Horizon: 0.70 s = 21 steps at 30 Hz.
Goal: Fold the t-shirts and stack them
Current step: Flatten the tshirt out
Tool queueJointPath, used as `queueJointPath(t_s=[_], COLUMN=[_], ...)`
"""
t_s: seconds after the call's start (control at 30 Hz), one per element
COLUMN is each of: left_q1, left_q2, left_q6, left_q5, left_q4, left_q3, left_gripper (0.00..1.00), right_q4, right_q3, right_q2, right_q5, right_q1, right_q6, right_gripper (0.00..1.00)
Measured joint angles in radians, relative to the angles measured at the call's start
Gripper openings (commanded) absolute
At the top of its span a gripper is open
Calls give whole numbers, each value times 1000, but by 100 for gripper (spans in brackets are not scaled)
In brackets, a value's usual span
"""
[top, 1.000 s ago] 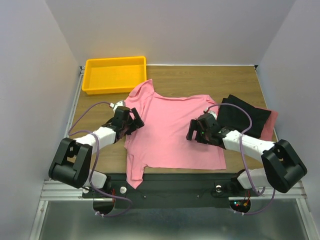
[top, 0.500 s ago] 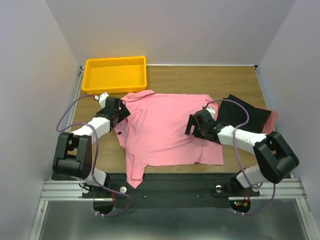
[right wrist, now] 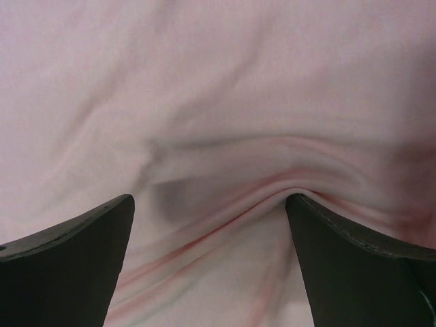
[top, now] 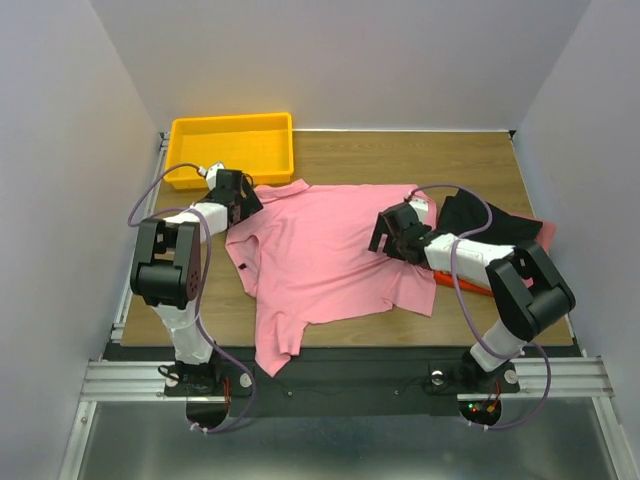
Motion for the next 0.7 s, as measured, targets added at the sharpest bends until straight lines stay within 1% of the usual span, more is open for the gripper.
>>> queueJointPath(t_s=[0.27,0.4,0.43,0.53,0.6,0.63,0.7], left_q1=[0,-5,-9,-39,-87,-105,-183], left_q2=[76,55,30,-113,-253,-299,-431], left_q6=[13,12,9,-23,-55,-69,-105], left_q5=[51,62,59,21,-6,-11,-20], left_q4=[-16,-36,-39,-76,-93,-95,-90], left_q3=[112,116,100,4,-81,-110,-202], left_gripper=[98,98,98,98,98,98,98], right_q4=[-34,-68,-78,-89,-88,-87,-79], right_q3=[4,8,7,-5,-25,-34,-69], right_q2=[5,-12,-29,-112,-189,-216,-291], right_q5=[128,77,55,-2,-45,-62,-98], right_q1=[-18,-18,-14,16,54,66,106], right_q6=[-85,-138,-151,-171,-173,-172,-167], right_gripper=[100,100,100,100,100,100,100])
